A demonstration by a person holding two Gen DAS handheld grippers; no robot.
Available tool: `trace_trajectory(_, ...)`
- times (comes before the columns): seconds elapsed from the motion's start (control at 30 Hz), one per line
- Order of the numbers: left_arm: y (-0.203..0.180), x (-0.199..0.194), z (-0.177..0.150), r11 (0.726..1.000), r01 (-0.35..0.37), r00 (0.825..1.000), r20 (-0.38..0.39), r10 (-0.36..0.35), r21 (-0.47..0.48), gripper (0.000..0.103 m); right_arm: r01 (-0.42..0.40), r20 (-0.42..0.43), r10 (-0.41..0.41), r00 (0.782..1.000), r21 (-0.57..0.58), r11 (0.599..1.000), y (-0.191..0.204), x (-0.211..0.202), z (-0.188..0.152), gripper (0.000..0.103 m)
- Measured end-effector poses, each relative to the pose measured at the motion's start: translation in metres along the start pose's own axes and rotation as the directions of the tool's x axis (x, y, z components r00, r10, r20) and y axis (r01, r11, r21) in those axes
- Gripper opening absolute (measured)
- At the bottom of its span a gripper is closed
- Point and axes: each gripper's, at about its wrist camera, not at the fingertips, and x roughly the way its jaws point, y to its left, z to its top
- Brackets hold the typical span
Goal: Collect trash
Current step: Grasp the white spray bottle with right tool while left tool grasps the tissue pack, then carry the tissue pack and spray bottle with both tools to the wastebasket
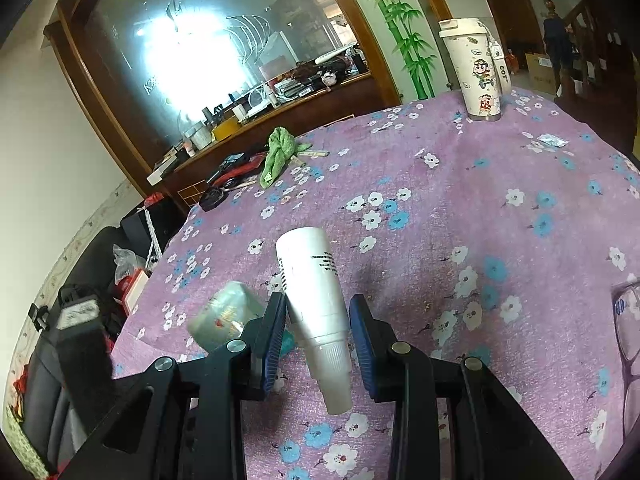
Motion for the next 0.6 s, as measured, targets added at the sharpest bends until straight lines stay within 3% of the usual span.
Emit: trace_trajectory(0.6, 0.067, -0.092, -0.048, 0.992, -0.063, 0.995, 0.070, 0.071, -0.105, 0.011, 0.014, -0.069, -0.023, 0.997, -0.128, 0.992, 0.044, 0.009, -0.021, 0.032)
